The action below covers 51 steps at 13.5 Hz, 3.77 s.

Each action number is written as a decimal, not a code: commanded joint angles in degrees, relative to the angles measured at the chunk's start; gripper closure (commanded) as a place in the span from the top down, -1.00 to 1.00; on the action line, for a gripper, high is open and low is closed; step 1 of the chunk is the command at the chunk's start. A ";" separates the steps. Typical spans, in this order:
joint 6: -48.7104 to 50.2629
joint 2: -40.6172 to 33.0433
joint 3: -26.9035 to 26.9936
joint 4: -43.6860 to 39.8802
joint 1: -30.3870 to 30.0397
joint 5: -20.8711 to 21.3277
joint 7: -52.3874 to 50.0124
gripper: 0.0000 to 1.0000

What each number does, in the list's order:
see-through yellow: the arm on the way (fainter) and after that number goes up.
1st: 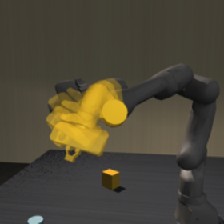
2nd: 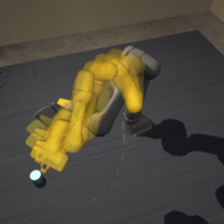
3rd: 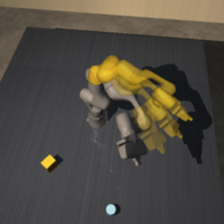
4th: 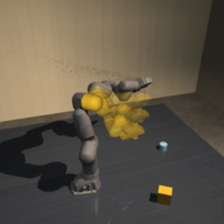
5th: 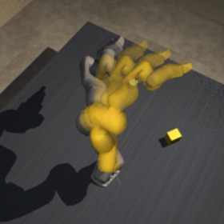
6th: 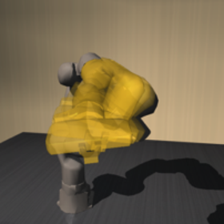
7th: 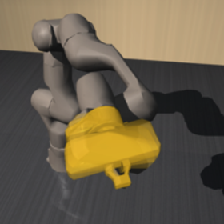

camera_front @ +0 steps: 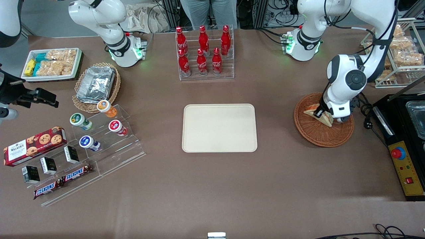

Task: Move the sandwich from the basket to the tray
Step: 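Close the left gripper on the sandwich's upright edge, then lift the sandwich out of the basket with the left gripper, then carry the sandwich over the white tray and lower it, then open the left gripper to release the sandwich and raise away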

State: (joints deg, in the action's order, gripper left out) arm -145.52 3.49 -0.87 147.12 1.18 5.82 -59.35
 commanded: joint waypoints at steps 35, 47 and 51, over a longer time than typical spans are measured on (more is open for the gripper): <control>20.90 15.93 -3.88 -39.45 28.79 -6.70 23.31 -1.00; 8.15 22.88 -3.88 -34.27 31.78 -6.52 24.28 -1.00; 7.89 23.32 -3.97 -33.74 31.69 -4.94 24.45 -0.12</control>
State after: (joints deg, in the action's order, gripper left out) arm -136.45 26.86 -5.23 112.70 32.44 -0.20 -35.19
